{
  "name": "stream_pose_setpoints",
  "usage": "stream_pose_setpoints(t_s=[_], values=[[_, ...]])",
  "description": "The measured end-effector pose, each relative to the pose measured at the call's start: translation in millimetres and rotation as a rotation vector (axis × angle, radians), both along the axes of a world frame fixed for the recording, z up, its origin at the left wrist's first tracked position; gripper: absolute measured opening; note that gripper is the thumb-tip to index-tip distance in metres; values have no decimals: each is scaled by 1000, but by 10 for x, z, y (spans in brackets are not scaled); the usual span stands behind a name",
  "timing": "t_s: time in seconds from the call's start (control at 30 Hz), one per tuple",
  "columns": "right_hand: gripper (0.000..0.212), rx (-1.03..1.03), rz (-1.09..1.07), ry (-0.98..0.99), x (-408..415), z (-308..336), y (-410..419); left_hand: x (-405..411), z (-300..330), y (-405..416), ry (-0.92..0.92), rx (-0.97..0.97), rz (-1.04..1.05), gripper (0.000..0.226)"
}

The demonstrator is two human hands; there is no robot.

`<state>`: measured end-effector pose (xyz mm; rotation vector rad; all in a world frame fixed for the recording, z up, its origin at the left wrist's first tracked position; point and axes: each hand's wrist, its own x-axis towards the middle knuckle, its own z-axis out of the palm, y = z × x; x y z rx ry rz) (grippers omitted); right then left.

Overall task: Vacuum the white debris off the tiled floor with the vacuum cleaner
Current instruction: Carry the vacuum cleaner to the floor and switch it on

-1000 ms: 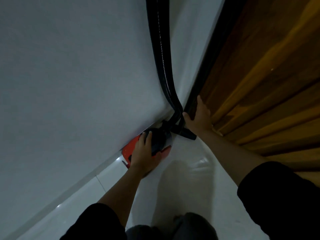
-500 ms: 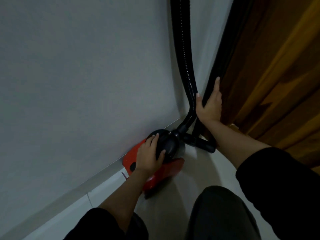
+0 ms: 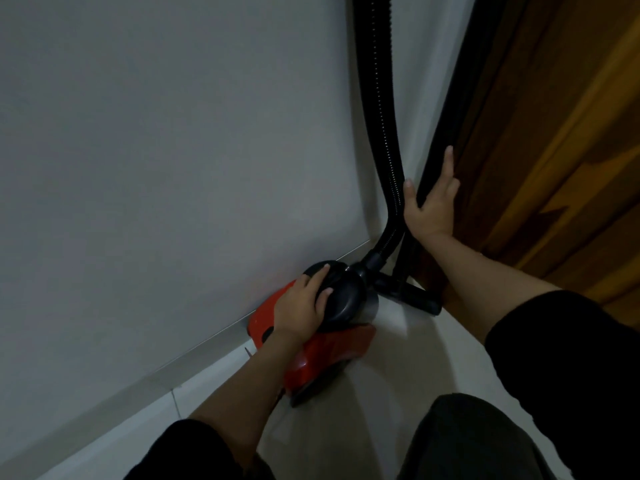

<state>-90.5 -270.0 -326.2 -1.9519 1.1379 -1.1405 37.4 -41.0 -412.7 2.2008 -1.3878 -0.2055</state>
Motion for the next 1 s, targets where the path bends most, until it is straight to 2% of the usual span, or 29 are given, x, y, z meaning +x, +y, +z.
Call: stream_pose_setpoints(t_s=[0.13,0.23,0.33,0.57,0.67,0.83,0.93,1.0], values=[[68,-34,-25,-42,61,84,-16,75,11,-73,-33,69,-33,51],[63,-22,-55,-16,71,102,-12,92,32,-107,-41,94,-50,62],[66,-6,-48,11,58,115,-18,102,46,-87,-43,56,-65,78],[60,-15,-120,-4,50,162,-33,128,134,-43,-14,0,35,83],[59,-22,-144,2,28,281,32,167,296,0,-18,-12,13,78],[60,3,-153,8,-68,903,275,119,1010,212,-8,36,-31,81],[59,15,-146,7,-100,1423,398,99,1624,409,28,39,-10,93],[58,53,-130,2,-163,1920,520,49,2174,585,26,49,8,90]])
